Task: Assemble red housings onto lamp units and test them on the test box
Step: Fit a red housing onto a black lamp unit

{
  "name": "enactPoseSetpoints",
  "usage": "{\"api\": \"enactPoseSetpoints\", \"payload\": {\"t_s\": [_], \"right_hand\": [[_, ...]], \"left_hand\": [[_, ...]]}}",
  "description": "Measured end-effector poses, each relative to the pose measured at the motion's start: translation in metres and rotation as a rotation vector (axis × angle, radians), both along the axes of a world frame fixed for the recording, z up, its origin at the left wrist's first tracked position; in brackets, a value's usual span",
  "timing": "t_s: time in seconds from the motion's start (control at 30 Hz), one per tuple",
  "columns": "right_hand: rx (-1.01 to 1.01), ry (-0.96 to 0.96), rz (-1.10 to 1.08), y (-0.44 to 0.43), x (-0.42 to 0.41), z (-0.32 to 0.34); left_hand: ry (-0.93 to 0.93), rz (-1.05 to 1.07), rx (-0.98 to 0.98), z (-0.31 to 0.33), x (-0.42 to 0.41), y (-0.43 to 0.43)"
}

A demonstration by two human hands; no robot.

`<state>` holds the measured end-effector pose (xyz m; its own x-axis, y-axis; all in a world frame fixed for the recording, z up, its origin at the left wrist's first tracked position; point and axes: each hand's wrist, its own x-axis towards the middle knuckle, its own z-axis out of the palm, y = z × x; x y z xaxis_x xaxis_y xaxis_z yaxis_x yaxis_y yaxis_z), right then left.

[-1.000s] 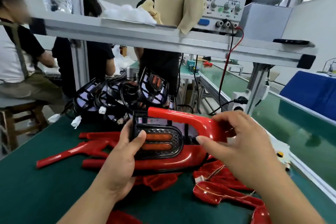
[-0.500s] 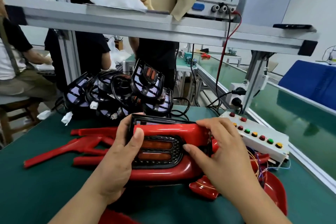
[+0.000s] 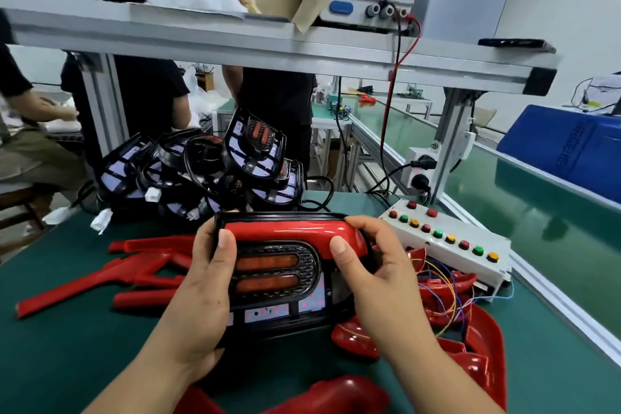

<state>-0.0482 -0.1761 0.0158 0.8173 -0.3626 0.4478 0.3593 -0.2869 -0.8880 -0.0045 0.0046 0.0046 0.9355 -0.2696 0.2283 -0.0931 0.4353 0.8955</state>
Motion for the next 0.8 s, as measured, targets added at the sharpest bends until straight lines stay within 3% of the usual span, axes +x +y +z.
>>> {"api": "enactPoseSetpoints", "payload": {"t_s": [0.27, 0.37, 0.5, 0.8], "right_hand": [[0.297, -0.016, 0.150, -0.008, 0.002, 0.001], [0.470, 0.081, 0.281, -0.018, 0.004, 0.003], [0.456, 0.133, 0.429, -0.024, 0.003, 0.006], [0.523, 0.087, 0.452, -0.015, 0.003, 0.003]], "left_hand": [[-0.004, -0.008, 0.026, -0.001, 0.003, 0.000], [-0.027, -0.009, 0.011, -0.003, 0.002, 0.001], [-0.055, -0.062, 0.049, -0.001, 0.005, 0.005], [0.035, -0.016, 0.130, 0.001, 0.002, 0.008]]}}
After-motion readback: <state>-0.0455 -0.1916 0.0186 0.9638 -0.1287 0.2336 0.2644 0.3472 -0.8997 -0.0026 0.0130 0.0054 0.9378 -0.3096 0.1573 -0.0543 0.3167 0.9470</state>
